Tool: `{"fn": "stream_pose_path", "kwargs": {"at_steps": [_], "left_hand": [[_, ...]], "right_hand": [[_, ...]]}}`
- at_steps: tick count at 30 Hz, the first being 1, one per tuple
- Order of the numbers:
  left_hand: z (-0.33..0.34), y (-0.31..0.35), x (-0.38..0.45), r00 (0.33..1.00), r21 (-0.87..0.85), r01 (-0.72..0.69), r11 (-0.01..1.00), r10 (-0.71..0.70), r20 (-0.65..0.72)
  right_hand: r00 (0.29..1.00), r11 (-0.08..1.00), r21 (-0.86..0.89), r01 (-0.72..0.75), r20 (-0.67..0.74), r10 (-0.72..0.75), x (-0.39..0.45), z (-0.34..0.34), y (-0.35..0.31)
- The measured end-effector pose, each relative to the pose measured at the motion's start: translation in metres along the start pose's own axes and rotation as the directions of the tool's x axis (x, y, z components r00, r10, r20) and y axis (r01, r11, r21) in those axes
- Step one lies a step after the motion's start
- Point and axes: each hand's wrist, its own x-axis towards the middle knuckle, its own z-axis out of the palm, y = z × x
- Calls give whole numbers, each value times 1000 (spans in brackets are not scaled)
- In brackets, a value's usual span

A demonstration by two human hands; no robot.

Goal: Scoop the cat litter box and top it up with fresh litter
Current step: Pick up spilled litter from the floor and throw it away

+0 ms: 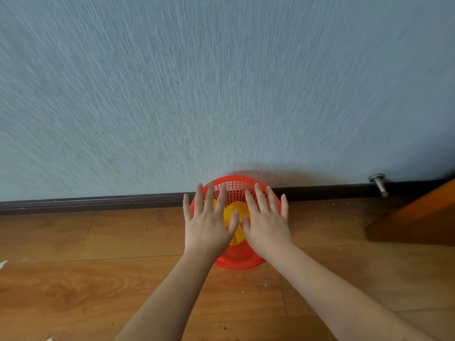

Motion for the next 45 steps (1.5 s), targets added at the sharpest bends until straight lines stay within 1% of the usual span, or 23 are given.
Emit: {"fn": "stream_pose_path", "kwargs": {"at_steps": [5, 10, 15, 19, 24, 30, 33, 35, 37, 43, 45], "left_hand": [[-7, -3, 1, 997, -21, 33, 999, -31, 68], [-12, -7, 2, 998, 33, 34, 999, -36, 53], [-21, -6, 2, 998, 10, 24, 1000, -24, 62], [-37, 2, -6, 994, -35, 66, 997, -63, 85], [-76, 12, -20, 989, -58, 57, 997, -49, 141], [-153, 15, -32, 935, -59, 173, 983, -145, 324], [-213, 18, -36, 942, -47, 139, 989, -118, 314], [-258, 22, -35, 955, -37, 104, 994, -89, 283], [-303, 26, -35, 957, -45, 86, 995, -69, 282], [-435, 17, -45, 928, -22, 35, 999, -24, 372], [-481, 20, -57, 928, -30, 13, 999, -1, 371]], "right_hand": [[1000, 1000, 6, 23, -11, -23, 2, 2, 1], [999, 999, 15, 41, 28, -42, 2, 2, 3], [997, 999, -5, 44, 58, -44, 1, -7, 8], [995, 998, -33, 48, 89, -45, -9, -27, 8], [985, 997, -40, 60, 163, -52, -29, -71, 0], [967, 997, -69, 33, 253, -14, -49, -145, -10], [964, 998, -37, 44, 263, -33, -57, -199, -21], [967, 999, -14, 50, 251, -45, -62, -240, -31], [972, 999, -11, 46, 231, -42, -67, -283, -41], [972, 998, -30, 60, 229, -52, -78, -397, -86], [967, 997, -28, 66, 249, -57, -88, -437, -97]]}}
